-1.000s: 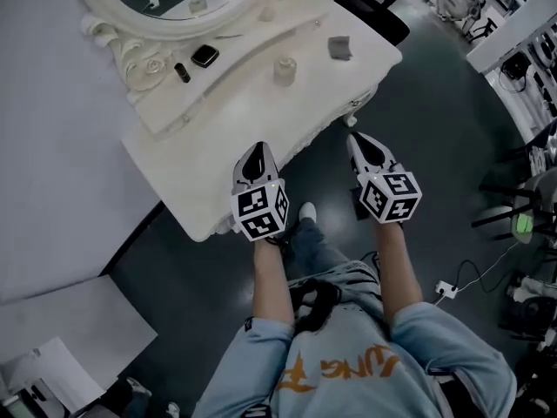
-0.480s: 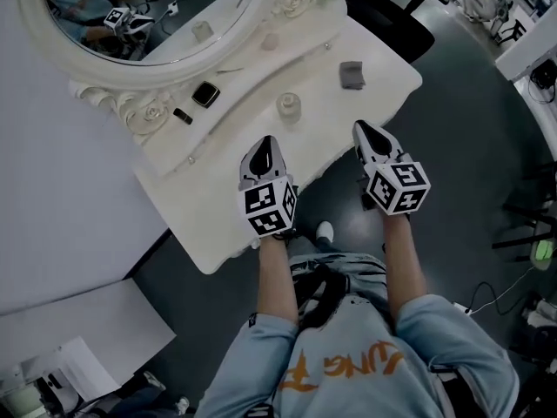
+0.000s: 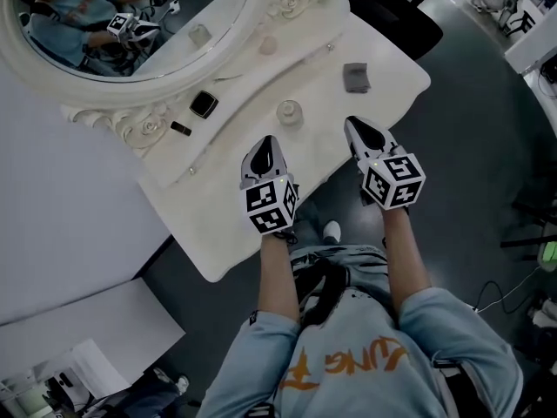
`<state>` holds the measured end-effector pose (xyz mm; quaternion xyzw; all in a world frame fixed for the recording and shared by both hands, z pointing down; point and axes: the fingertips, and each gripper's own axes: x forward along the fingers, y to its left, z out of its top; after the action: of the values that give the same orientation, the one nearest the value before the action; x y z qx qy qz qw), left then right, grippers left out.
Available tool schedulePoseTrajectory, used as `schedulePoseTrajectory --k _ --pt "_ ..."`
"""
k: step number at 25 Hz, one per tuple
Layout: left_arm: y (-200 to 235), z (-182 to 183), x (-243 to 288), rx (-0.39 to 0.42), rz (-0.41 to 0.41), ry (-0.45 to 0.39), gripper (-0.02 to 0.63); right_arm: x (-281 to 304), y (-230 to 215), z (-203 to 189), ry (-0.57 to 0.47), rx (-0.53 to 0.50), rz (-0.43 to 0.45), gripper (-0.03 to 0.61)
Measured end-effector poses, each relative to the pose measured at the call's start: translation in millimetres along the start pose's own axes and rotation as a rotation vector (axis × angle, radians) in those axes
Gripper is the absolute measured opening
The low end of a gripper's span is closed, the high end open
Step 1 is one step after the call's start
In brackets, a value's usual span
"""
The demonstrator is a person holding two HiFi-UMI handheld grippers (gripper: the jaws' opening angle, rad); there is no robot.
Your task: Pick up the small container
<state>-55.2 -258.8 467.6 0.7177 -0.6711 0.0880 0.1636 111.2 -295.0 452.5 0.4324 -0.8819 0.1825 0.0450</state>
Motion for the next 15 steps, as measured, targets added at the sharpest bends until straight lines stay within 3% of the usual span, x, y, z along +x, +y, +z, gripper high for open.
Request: schedulePoseTrajectory --k 7,15 --pt "14 -12 17 -0.025 0.007 0.035 0.021 32 17 -7 0.038 -0.084 0.054 0.031" --pt "31 -35 26 -0.063 0.013 0.090 0.021 61 33 -34 0.110 -0.101 0.108 0.032"
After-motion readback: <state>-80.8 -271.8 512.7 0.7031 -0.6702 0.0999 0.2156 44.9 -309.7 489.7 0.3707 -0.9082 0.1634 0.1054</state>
